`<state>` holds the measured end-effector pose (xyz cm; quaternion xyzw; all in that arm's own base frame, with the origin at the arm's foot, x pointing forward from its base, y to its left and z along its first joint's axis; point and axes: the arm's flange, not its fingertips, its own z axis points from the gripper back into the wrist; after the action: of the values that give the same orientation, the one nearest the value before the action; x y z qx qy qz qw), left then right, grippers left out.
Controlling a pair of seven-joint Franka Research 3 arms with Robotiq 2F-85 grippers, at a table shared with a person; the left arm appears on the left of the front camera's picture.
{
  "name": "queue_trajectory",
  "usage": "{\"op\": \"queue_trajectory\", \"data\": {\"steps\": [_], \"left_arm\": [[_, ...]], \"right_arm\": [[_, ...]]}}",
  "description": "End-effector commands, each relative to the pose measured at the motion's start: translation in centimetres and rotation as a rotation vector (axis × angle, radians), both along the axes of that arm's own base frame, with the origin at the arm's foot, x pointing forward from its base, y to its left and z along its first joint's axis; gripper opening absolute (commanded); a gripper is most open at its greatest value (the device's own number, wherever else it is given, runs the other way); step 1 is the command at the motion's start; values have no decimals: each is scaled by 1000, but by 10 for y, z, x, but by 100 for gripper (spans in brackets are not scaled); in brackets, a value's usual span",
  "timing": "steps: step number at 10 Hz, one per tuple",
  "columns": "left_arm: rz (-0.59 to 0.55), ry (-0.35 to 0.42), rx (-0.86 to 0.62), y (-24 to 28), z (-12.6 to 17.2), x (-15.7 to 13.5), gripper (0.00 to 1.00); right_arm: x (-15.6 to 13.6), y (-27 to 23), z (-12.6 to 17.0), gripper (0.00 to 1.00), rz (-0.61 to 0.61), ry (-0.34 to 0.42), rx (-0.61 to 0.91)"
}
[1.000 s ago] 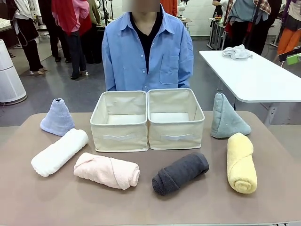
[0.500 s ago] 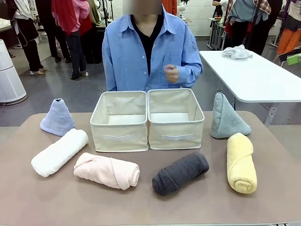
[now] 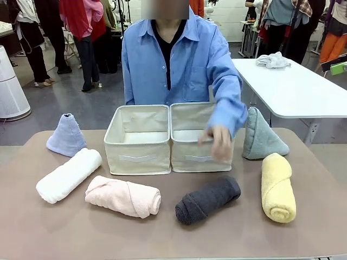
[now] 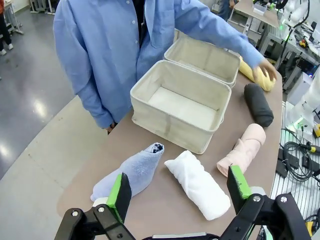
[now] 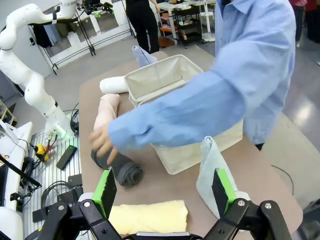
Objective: Sort the towels based on their folding style.
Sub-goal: Pick up one triangle-folded towel and place it in the left Fabric basket.
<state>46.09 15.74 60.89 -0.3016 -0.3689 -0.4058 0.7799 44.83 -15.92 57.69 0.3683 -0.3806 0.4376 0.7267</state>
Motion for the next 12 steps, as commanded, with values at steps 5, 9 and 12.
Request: {"op": "queue_trajectory", "data": {"steps": [5, 9, 12], "left_arm": [[-234, -35, 674, -89, 14, 19, 100], [-317, 7, 1123, -180, -38, 60, 100], [-403, -10, 1162, -198, -65, 80, 100]], "right_arm": [[1, 1, 0, 100, 4, -1, 3], [1, 1, 0, 100, 4, -1, 3], [1, 1, 0, 100, 4, -1, 3]]}}
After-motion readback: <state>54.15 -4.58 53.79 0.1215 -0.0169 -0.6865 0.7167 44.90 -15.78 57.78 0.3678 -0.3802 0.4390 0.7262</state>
